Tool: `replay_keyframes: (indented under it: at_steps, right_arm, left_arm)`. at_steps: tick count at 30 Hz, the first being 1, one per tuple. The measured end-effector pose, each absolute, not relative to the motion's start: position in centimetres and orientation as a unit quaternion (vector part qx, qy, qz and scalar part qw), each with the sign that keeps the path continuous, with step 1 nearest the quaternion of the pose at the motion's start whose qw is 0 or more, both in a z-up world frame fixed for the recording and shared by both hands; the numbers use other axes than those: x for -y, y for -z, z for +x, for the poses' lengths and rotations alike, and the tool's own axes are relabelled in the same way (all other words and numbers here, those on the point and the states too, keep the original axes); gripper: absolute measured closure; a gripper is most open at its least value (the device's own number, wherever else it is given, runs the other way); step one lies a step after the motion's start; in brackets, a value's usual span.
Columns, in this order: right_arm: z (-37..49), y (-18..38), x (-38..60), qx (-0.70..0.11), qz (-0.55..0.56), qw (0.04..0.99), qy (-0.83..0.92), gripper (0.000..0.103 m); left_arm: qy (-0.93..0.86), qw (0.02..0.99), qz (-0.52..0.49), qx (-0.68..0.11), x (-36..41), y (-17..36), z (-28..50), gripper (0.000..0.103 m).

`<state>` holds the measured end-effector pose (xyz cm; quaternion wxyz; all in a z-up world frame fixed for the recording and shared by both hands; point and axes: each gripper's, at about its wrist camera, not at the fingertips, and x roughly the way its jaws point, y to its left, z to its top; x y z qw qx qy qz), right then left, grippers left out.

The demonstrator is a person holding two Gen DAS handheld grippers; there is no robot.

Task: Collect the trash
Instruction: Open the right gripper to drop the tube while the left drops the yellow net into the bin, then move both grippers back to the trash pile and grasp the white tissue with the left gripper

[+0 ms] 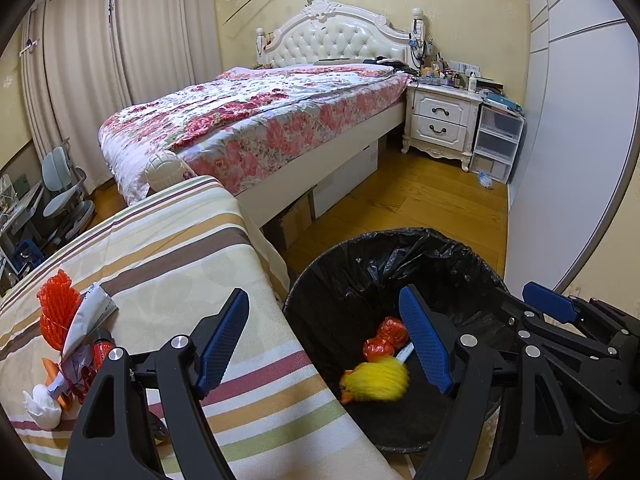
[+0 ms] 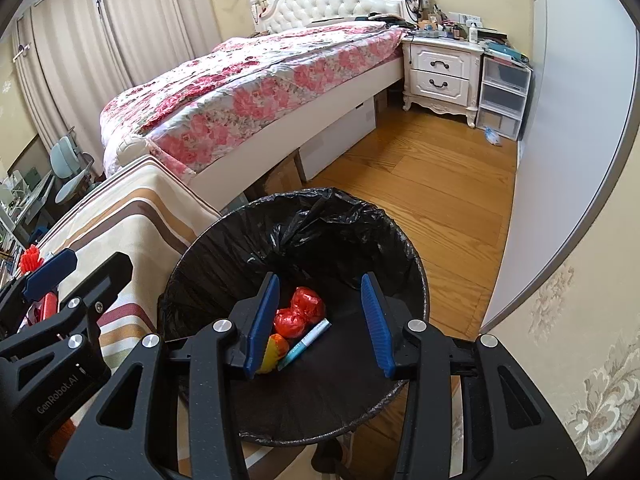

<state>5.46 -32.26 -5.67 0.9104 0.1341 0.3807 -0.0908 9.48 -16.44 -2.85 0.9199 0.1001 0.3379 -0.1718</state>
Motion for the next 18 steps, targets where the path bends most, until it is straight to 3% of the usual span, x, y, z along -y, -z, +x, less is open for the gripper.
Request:
replay_keyframes:
  at_steps: [18]
  right_arm:
    - [4.5, 4.1, 29.0, -0.375, 0.121, 0.917, 0.067, 0.061]
  left_arm:
    - [0.142, 0.932, 0.083, -0.323, 11.6, 0.5, 8.3, 0.028]
